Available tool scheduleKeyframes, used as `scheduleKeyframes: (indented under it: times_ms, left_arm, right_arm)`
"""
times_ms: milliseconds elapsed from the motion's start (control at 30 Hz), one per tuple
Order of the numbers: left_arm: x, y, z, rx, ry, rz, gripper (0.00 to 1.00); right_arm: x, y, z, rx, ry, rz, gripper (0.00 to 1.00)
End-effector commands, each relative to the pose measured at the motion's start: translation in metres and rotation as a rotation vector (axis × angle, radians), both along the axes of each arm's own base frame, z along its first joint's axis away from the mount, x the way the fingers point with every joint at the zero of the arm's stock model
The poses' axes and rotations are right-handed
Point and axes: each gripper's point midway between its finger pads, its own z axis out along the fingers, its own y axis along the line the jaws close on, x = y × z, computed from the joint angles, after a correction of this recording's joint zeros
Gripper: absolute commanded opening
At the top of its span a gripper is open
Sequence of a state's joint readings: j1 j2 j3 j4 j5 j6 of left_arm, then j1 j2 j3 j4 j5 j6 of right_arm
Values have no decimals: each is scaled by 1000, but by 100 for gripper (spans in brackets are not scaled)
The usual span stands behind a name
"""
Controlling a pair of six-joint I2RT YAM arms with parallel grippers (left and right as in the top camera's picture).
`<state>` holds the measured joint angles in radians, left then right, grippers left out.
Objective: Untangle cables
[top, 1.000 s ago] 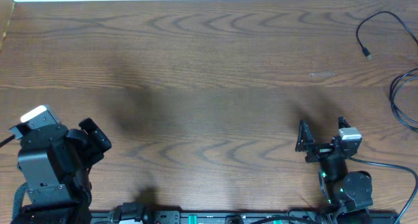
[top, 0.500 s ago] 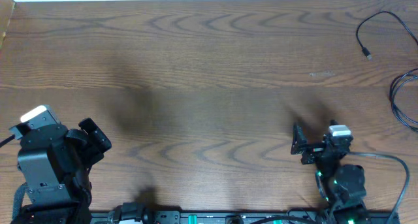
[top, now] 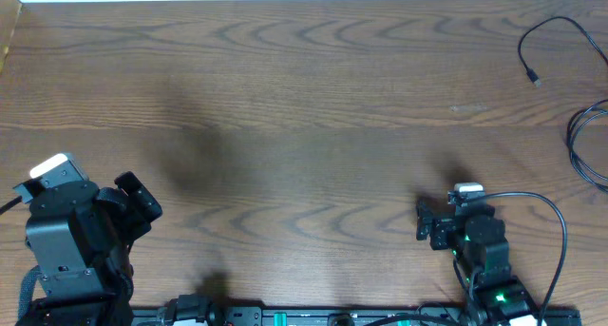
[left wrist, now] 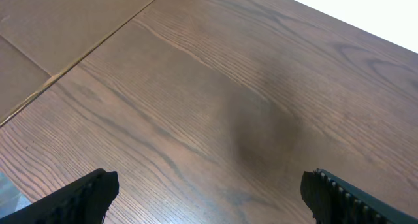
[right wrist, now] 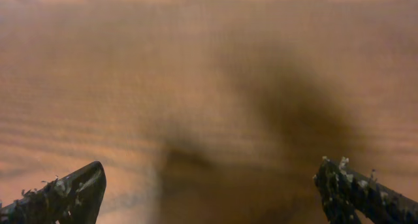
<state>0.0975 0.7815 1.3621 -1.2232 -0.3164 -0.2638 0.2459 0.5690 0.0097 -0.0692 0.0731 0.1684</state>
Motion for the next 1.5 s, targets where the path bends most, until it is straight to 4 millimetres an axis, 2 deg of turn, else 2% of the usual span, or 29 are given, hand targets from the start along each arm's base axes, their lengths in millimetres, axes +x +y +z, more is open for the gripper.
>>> scheduleKeyframes:
  times_ms: [0,333,500,733,867,1100,1233,1467]
  left_arm:
    - [-1,1,6,11,-12,0,95]
    - [-3,1,4,9,-1,0,95]
    - [-2,0,3,5,-3,-5,95]
    - [-2,-2,3,-2,-3,-13,95]
    - [-2,-2,3,-1,-3,-13,95]
    - [-2,-2,3,-2,-3,-13,95]
    - [-2,-2,3,-2,-3,-14,95]
    - [-2,-2,3,-2,-3,-14,95]
  right_arm:
    - [-5,-1,-12,-8,53,-1,99]
    - [2,1,8,14,-38,0,99]
    - [10,3,39,48,-173,0,99]
    - [14,3,66,76,-290,-3,99]
    - [16,-7,84,88,-368,-43,99]
    - [17,-37,114,86,-499,-160,99]
    - [15,-42,126,89,-555,-179,99]
    - [15,-44,126,87,-555,-186,99]
